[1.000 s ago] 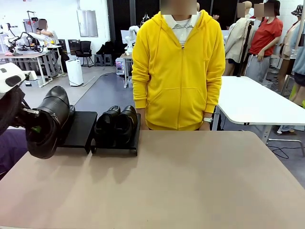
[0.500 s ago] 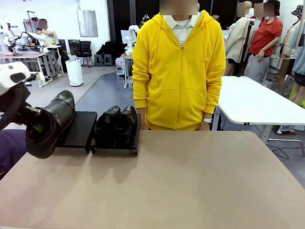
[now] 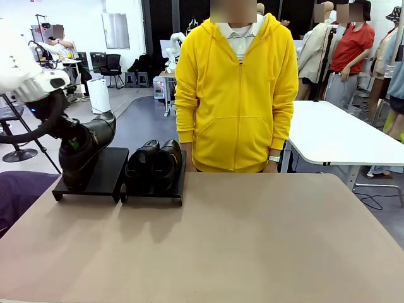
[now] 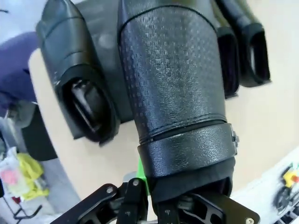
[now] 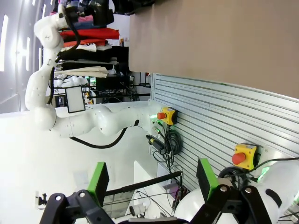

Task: Organize the shoes by placing them on the stand.
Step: Place the Shoe from the middle of the table onto the Shoes Stand.

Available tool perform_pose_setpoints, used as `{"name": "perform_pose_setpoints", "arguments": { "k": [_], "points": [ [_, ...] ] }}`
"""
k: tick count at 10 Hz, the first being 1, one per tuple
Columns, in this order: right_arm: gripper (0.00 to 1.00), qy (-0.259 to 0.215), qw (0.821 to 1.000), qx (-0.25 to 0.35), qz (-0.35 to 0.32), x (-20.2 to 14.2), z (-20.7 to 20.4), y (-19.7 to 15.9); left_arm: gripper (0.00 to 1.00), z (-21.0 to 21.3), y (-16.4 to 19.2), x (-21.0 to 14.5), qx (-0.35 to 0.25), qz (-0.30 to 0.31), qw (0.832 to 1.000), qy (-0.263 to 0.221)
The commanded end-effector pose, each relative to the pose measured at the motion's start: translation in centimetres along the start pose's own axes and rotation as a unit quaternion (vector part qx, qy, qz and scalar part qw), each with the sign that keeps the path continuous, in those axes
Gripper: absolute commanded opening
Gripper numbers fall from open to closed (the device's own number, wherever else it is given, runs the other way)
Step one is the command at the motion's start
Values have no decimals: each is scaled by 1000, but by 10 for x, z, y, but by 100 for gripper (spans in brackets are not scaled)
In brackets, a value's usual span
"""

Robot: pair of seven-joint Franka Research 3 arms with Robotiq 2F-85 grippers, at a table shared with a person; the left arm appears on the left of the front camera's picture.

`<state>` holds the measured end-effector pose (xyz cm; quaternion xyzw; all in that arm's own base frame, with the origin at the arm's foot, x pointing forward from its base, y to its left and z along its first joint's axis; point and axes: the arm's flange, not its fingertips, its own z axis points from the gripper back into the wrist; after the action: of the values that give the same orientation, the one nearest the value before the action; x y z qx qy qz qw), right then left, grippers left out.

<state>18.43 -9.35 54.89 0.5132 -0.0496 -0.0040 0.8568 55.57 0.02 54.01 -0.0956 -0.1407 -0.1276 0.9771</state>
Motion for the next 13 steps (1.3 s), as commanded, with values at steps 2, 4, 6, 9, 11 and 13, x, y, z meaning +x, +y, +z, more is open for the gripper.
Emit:
{"name": "perform_pose_setpoints", "arguments": {
  "k": [2,4,6,9,11,13],
  "points": [
    [100,-3,1000,10,14,2,1,5,0,-34,7,29,-33,48,998,2],
    [100,-3,1000,10,14,2,1,5,0,-55,9,38,-25,57,998,-27],
    [100,-3,1000,10,14,2,1,5,0,-73,15,43,-1,72,996,-58],
    [100,-3,1000,10,14,2,1,5,0,-95,26,48,24,70,995,-61],
    [100,-3,1000,10,14,2,1,5,0,-110,33,52,31,71,995,-56],
    [100,-3,1000,10,14,2,1,5,0,-116,33,57,34,82,995,-42]
  ]
}}
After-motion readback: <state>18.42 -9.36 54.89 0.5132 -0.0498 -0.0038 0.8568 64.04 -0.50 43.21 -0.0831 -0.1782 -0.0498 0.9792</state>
